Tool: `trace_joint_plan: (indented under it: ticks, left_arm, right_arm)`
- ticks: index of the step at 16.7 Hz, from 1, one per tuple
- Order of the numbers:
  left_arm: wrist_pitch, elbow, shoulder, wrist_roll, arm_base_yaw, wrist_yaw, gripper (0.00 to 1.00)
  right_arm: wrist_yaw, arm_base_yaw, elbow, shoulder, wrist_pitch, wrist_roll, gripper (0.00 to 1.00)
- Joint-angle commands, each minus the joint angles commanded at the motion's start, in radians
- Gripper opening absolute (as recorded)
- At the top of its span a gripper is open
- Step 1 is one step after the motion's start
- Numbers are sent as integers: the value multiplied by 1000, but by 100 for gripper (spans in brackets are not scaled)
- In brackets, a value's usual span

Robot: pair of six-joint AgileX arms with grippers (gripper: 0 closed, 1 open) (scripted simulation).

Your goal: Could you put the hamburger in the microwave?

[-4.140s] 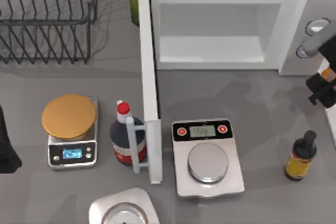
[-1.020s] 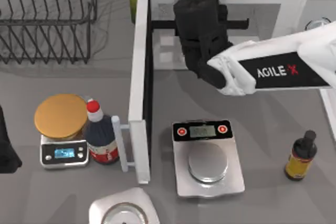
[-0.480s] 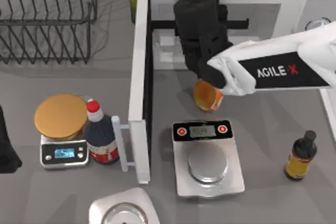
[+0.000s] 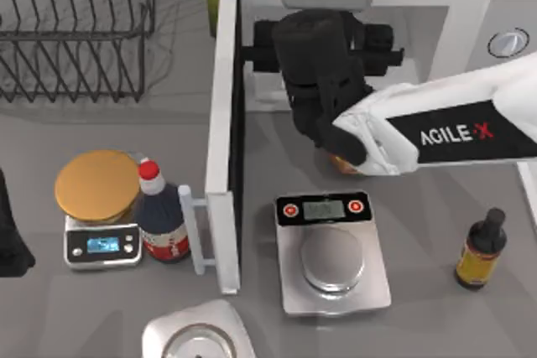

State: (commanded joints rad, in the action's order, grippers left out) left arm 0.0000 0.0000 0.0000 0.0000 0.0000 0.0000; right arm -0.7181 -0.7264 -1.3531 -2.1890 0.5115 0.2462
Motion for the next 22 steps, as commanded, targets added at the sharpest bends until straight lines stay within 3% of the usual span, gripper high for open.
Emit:
trace_joint_plan:
  ticks: [6, 10, 17, 22]
  left_arm:
    - [0, 0, 0, 0, 0, 0, 100]
    - [0, 0, 0, 0, 0, 0, 100]
    - [0, 0, 0, 0, 0, 0, 100]
    - [0, 0, 0, 0, 0, 0, 100]
  right_arm:
    - [-166, -130, 382, 194, 27, 91, 100]
    - [-260, -255, 528, 317, 46, 154, 100]
    - [-265, -259, 529, 333, 32, 161, 100]
    - [-259, -262, 439, 442, -181, 160, 100]
